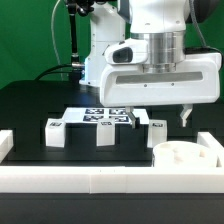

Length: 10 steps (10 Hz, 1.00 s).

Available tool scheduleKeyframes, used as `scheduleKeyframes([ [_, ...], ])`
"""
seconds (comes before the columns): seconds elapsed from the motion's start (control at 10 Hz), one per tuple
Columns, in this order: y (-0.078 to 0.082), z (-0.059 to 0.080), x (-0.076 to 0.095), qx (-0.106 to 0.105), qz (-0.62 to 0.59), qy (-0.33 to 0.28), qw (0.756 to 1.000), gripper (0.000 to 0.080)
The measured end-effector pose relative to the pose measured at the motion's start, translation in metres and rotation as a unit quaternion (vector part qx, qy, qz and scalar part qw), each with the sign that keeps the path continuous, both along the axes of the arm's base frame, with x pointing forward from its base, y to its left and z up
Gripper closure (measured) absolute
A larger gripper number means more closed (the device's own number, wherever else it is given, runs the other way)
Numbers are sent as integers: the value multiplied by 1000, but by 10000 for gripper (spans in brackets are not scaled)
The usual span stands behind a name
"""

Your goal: Assemble stool

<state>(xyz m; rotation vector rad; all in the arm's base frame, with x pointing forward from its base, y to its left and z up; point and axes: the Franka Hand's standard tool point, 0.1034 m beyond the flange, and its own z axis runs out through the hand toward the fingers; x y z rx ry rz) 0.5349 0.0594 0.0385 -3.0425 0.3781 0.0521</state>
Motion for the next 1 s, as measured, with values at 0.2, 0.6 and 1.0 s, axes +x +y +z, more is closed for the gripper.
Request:
scheduleKeyframes([
  [0.2, 6, -6, -5, -1, -34, 11, 999, 151],
  [0.6, 3, -6, -14, 6, -17, 69, 997, 151],
  [1.0, 1, -3, -14, 30, 1, 204, 978, 151],
])
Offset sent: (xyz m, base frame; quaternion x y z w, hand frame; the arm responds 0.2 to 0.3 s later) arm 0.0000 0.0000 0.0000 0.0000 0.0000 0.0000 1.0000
